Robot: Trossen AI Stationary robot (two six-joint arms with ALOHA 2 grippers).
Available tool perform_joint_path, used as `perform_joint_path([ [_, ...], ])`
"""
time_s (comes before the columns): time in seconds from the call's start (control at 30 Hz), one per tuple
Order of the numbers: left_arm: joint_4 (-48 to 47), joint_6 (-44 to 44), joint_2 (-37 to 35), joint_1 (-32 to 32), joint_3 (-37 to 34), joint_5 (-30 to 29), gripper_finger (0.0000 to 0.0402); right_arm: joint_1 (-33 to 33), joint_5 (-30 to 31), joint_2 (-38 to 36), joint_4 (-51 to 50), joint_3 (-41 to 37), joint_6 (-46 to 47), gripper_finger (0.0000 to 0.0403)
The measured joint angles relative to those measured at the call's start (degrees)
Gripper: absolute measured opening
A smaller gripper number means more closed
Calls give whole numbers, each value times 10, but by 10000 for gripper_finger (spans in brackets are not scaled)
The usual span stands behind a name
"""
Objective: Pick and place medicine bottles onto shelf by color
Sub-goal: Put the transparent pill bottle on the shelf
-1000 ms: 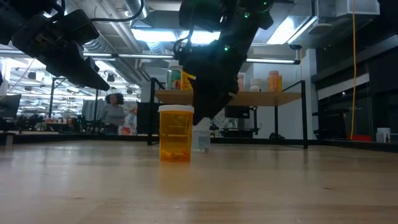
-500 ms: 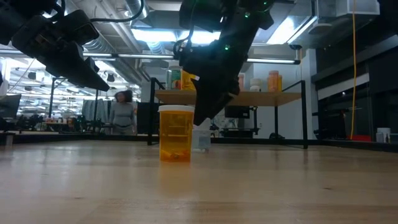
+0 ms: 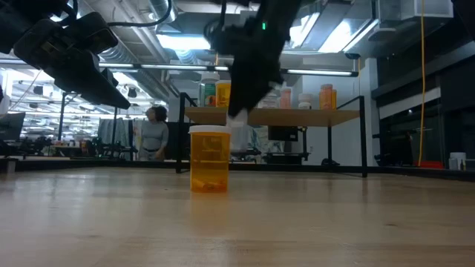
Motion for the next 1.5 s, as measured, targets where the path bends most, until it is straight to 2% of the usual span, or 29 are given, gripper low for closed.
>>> perform_joint_path([
  [0.37, -14, 0, 0, 0, 0, 0, 80, -5, 165, -1, -327, 295, -16, 139],
  [0.47, -13, 0, 0, 0, 0, 0, 80, -22, 191, -2, -371, 359, -16, 139],
  [0.6, -12, 0, 0, 0, 0, 0, 80, -60, 192, -2, -380, 405, -29, 141],
  [0.7, -12, 0, 0, 0, 0, 0, 80, -99, 189, -2, -381, 408, -34, 141],
  [0.8, -11, 0, 0, 0, 0, 0, 80, -142, 135, -2, -381, 389, -35, 141],
  [0.9, -11, 0, 0, 0, 0, 0, 80, -180, 80, -2, -355, 351, -35, 141],
  [1.13, -11, 0, 0, 0, 0, 0, 80, -231, 39, 0, -280, 263, -46, 142],
  [1.27, -11, 0, 0, 0, 0, 0, 80, -238, 31, -1, -232, 241, -55, 142],
  [1.5, -12, 0, 0, 0, 0, -1, 80, -239, 46, -1, -222, 230, -64, 159],
])
